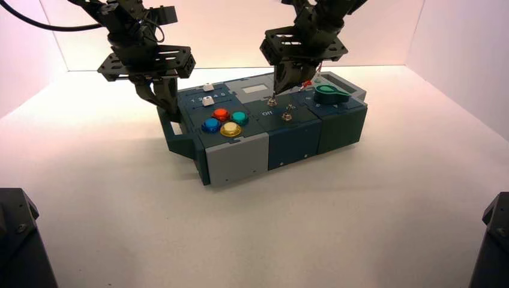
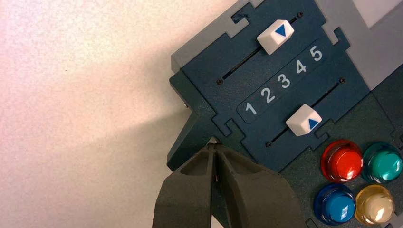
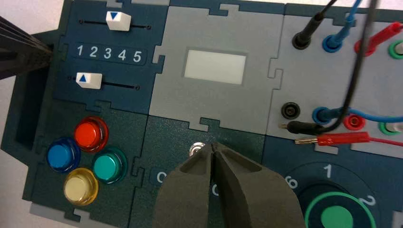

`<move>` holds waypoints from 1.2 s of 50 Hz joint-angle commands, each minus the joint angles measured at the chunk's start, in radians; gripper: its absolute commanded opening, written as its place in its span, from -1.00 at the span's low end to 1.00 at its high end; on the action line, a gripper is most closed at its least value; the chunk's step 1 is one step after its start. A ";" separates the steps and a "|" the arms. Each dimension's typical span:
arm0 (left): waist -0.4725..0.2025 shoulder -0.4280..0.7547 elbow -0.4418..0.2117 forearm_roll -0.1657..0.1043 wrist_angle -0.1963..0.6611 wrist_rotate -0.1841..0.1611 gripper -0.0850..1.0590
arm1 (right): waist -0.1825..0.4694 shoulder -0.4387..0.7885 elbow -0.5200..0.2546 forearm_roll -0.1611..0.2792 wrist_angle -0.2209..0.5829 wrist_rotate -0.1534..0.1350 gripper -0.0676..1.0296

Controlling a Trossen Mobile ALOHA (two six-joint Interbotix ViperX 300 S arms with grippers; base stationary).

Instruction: Flip the top switch off with the right gripper.

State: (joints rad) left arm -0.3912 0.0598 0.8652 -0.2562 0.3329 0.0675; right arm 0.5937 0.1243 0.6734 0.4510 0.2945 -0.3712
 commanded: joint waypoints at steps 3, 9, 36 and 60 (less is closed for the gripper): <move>-0.003 -0.003 -0.012 0.000 -0.011 0.000 -0.91 | 0.048 0.006 -0.052 0.005 0.014 0.000 -0.92; -0.003 -0.003 -0.011 0.000 -0.011 -0.002 -0.91 | 0.048 0.012 -0.057 0.005 0.020 0.002 -0.92; -0.003 -0.008 -0.003 0.000 -0.012 0.000 -0.91 | 0.017 -0.020 -0.038 -0.002 0.011 0.002 -0.92; -0.006 -0.160 0.000 0.003 0.043 0.003 -0.91 | 0.003 -0.041 -0.031 -0.002 0.005 0.002 -0.92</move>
State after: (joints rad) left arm -0.3927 -0.0383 0.8774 -0.2562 0.3651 0.0690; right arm 0.5967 0.1166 0.6581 0.4479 0.3053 -0.3712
